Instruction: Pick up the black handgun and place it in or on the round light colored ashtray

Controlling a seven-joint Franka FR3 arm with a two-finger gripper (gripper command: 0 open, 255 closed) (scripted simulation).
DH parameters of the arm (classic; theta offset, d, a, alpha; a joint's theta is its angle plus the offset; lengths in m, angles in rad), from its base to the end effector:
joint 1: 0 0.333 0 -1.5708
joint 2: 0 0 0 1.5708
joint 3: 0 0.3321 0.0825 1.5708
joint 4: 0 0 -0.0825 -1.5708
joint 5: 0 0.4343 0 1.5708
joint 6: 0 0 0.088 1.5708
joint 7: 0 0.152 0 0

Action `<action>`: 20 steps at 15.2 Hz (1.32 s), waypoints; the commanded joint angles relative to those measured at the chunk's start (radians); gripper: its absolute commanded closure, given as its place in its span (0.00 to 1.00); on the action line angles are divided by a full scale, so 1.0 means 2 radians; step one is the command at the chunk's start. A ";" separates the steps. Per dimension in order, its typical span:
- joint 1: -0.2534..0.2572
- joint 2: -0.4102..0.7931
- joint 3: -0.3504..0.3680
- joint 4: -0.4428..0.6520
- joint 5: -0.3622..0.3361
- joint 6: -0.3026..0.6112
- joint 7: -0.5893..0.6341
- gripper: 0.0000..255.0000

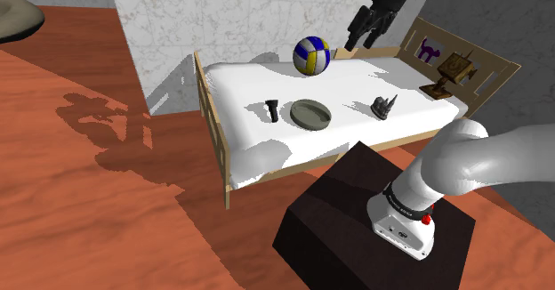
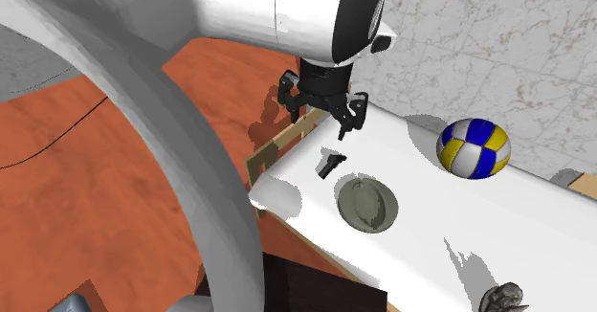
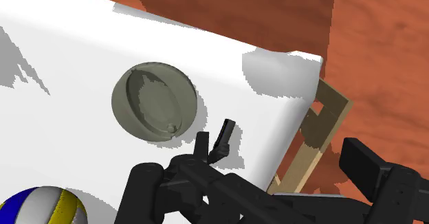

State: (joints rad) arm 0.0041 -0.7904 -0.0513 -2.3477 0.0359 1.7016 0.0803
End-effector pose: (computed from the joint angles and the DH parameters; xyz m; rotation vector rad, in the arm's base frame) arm 0.3640 -0.0155 0.5757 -3.0530 0.1789 -0.2173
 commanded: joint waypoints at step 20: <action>-0.020 0.295 0.031 -0.010 0.004 0.295 0.105 0.00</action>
State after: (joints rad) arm -0.0347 -0.2440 0.0071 -2.3776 0.0461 2.2590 0.2742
